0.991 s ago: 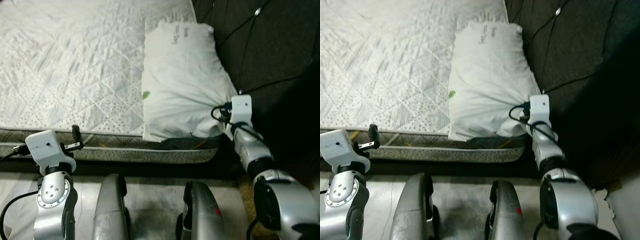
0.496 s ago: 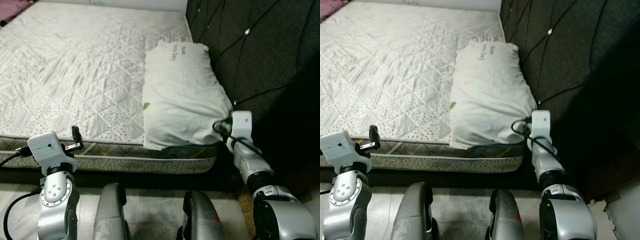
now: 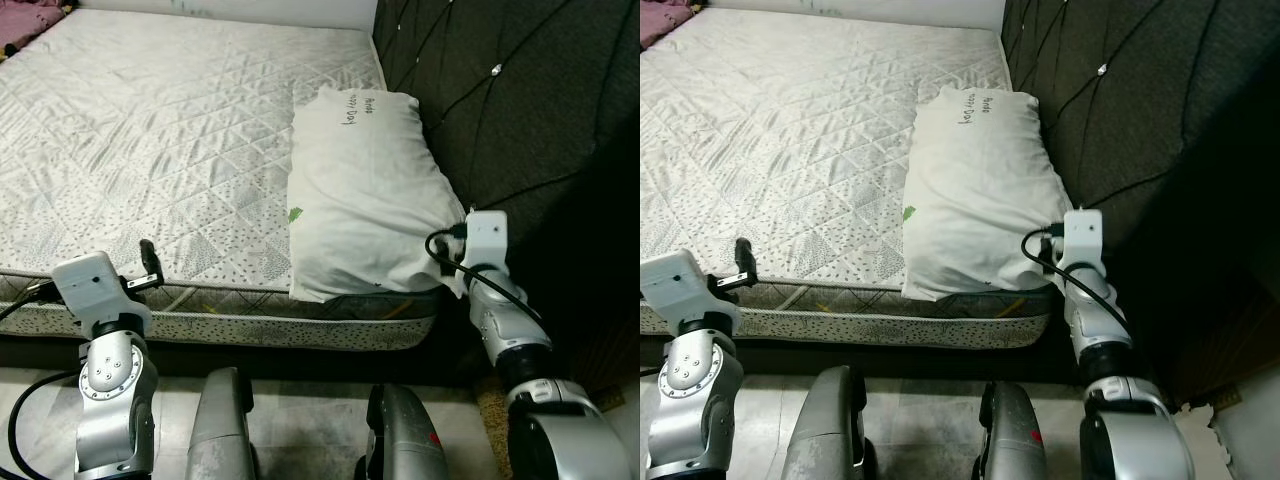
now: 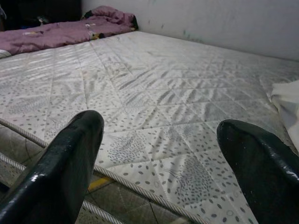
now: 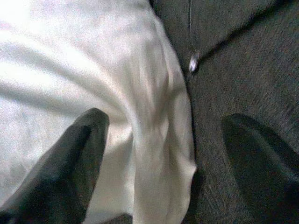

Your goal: Clean up the room

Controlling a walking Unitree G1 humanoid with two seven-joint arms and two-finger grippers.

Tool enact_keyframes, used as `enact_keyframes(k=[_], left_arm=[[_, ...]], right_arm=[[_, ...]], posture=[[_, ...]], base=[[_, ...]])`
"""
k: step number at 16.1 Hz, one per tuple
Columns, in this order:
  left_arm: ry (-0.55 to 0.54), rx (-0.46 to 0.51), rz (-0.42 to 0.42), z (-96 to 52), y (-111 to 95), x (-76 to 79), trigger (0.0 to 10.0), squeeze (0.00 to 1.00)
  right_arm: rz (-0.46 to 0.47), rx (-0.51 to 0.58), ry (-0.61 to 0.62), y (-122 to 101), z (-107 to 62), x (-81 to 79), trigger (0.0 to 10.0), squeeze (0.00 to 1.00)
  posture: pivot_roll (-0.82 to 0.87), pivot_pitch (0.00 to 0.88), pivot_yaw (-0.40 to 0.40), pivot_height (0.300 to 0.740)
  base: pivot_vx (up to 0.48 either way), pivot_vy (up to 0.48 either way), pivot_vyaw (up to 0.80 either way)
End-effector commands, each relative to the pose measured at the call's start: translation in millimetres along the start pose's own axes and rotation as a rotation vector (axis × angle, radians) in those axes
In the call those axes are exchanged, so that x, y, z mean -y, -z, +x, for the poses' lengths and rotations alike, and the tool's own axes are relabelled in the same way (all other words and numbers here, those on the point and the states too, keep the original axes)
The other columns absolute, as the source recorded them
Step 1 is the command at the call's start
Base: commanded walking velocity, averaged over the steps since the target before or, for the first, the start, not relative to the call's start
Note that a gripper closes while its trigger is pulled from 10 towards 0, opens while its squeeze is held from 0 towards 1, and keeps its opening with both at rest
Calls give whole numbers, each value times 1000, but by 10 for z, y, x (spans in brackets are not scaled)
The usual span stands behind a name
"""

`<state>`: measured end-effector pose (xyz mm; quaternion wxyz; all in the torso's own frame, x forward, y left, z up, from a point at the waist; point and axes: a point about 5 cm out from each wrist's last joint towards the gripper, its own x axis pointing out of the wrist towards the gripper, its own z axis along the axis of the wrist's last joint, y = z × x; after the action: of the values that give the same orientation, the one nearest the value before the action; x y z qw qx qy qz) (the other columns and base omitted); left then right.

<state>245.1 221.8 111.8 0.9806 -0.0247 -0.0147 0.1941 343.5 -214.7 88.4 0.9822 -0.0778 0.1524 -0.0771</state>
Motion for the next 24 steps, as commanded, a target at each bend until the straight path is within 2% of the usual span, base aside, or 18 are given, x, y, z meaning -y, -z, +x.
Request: enact_keyframes(k=[1, 4, 5, 6, 7, 8, 9, 11, 12, 13, 15, 17, 19, 24], left_arm=[[-14, 6, 3, 11, 3, -13, 10000, 0], [-17, 21, -1, 27, -9, -20, 10000, 0], [-17, 32, -2, 33, -29, -10, 10000, 0], [-13, 57, -3, 37, -88, 22, 10000, 0], [-4, 76, 4, 26, -118, 48, 10000, 0], [11, 87, 7, 14, -132, 75, 10000, 0], [21, 91, 5, -24, -142, 102, 10000, 0], [20, 87, 11, -78, -137, 108, 10000, 0], [25, 82, 16, -109, -126, 115, 10000, 0], [35, 83, 21, -125, -126, 120, 10000, 0], [33, 84, 26, -128, -127, 101, 10000, 0], [23, 82, 23, -98, -128, 97, 10000, 0], [50, 73, 20, -103, -108, 148, 10000, 0], [54, 59, 28, -93, -73, 179, 10000, 0]], right_arm=[[-14, 41, 46, -92, -18, 90, 10000, 1000], [45, 114, 50, -164, -96, 103, 10000, 1000], [97, 165, 16, -259, -132, 42, 10000, 1000], [177, 267, -94, -469, -178, -130, 10000, 1000], [208, 308, -153, -545, -198, -249, 10000, 1000], [225, 337, -197, -591, -220, -372, 10000, 1000], [259, 354, -259, -617, -274, -561, 10000, 1000], [247, 392, -351, -643, -380, -808, 10000, 1000], [255, 397, -388, -645, -430, -913, 10000, 31], [276, 386, -407, -656, -445, -967, 10000, 0], [292, 397, -456, -714, -489, -1042, 10000, 0], [277, 423, -519, -782, -532, -1099, 10000, 0], [329, 408, -517, -792, -515, -1096, 10000, 0], [327, 406, -521, -823, -507, -1061, 10000, 0]], posture=[[8, 0, -50, 595], [-10, 0, -45, 595], [-15, 0, -43, 595], [-13, 0, -43, 595], [-10, 0, -43, 595], [-2, 0, -43, 595], [12, 0, -43, 595], [20, 0, -37, 595], [28, 0, -40, 595], [28, 0, -46, 595], [19, 0, -49, 595], [12, 0, -42, 595], [5, 0, -37, 609], [-11, 0, -31, 663]], base=[[0, 0, 0], [0, 0, 0], [0, 0, 0], [0, 0, 0], [0, 0, 0], [0, 0, 0], [0, 0, 0], [0, 0, 0], [0, 0, 0], [0, 0, 0], [0, 0, 0], [0, 0, 0], [0, 0, 0], [0, 0, 0]])
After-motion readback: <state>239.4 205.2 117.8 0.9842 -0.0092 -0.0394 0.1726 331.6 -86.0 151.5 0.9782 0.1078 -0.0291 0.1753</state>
